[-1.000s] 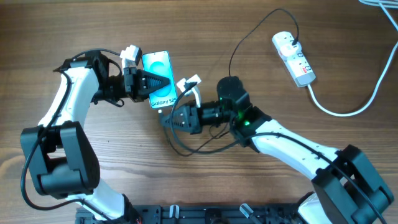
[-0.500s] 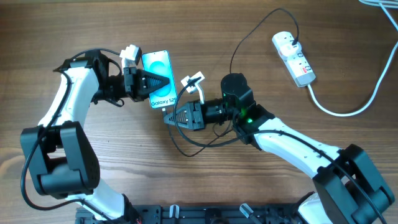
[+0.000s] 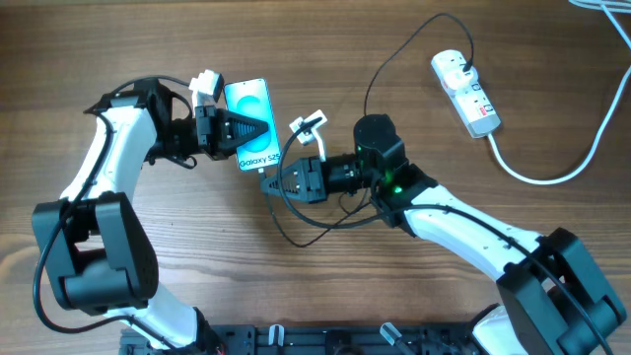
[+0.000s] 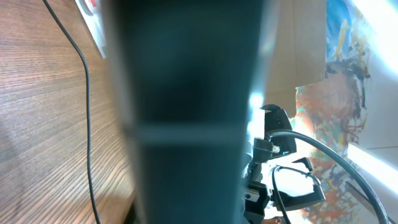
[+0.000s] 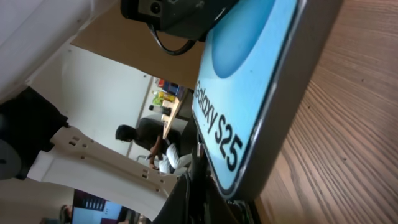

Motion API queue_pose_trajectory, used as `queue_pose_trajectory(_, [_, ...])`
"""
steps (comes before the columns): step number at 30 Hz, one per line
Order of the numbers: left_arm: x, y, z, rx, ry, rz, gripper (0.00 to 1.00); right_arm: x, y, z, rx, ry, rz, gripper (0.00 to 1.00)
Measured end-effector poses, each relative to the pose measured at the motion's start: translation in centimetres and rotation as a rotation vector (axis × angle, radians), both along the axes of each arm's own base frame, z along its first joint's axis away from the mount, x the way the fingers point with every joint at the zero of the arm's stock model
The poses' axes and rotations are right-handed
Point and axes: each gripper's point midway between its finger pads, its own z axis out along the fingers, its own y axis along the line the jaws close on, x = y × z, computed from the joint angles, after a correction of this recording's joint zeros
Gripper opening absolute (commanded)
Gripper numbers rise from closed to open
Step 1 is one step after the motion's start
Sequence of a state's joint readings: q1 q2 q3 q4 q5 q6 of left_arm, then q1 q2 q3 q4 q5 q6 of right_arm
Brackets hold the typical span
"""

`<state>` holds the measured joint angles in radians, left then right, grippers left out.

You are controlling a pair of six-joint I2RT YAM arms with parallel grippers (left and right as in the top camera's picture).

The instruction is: Plug charger to phone and switch on socket

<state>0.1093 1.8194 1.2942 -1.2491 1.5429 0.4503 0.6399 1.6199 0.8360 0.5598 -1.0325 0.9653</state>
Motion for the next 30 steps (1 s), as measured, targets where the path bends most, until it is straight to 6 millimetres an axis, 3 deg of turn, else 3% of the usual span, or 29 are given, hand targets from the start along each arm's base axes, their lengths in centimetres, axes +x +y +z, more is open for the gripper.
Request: queue_pose_trajectory(30, [0.01,0.00,0.00,-0.007,0.066,0.002,0.04,-0.01,-0.10,0.12,-0.005,0.087,-0.004,0.04])
